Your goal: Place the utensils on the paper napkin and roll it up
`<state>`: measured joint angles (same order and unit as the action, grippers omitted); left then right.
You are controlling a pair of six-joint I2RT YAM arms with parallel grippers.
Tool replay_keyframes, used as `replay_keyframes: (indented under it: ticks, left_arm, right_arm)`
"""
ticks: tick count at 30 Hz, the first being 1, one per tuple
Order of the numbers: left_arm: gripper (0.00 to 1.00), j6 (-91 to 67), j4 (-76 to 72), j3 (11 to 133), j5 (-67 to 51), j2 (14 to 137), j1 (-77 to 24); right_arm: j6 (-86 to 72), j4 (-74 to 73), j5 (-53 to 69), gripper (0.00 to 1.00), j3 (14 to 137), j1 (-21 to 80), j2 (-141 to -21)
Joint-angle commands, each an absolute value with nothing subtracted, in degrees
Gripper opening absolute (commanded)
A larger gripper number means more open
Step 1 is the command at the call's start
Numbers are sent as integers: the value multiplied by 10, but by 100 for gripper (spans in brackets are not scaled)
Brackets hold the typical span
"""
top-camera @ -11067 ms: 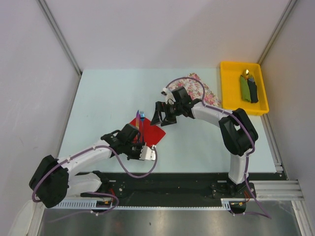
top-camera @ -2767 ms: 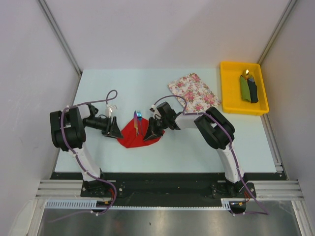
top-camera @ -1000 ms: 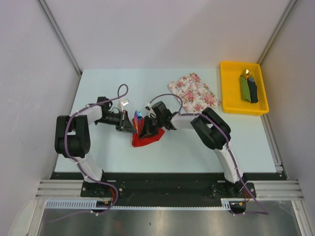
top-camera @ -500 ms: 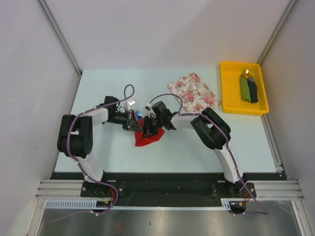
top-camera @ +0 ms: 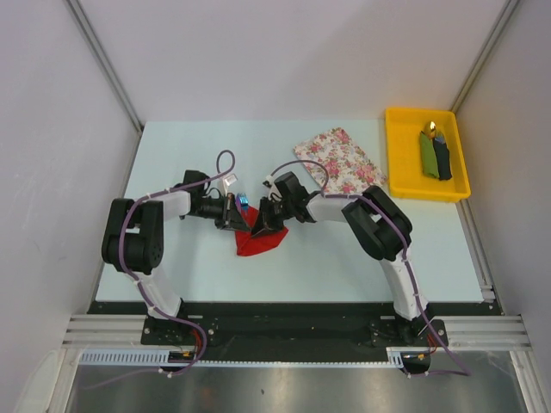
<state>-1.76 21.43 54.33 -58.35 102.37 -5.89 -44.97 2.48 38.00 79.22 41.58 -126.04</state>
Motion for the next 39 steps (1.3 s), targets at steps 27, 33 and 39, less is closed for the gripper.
replay_keyframes:
  ticks: [27, 33, 39]
  left_arm:
    - [0, -43, 166, 541, -548, 1048, -106]
    - [6, -47, 156, 543, -532, 1062, -116]
    - [41, -46, 159, 542, -528, 1073, -120]
  right_arm:
    - [-354, -69, 382, 28, 770, 407, -1228]
    - [-355, -64, 388, 27, 771, 407, -1226]
    - [-363, -60, 397, 34, 765, 399, -1209]
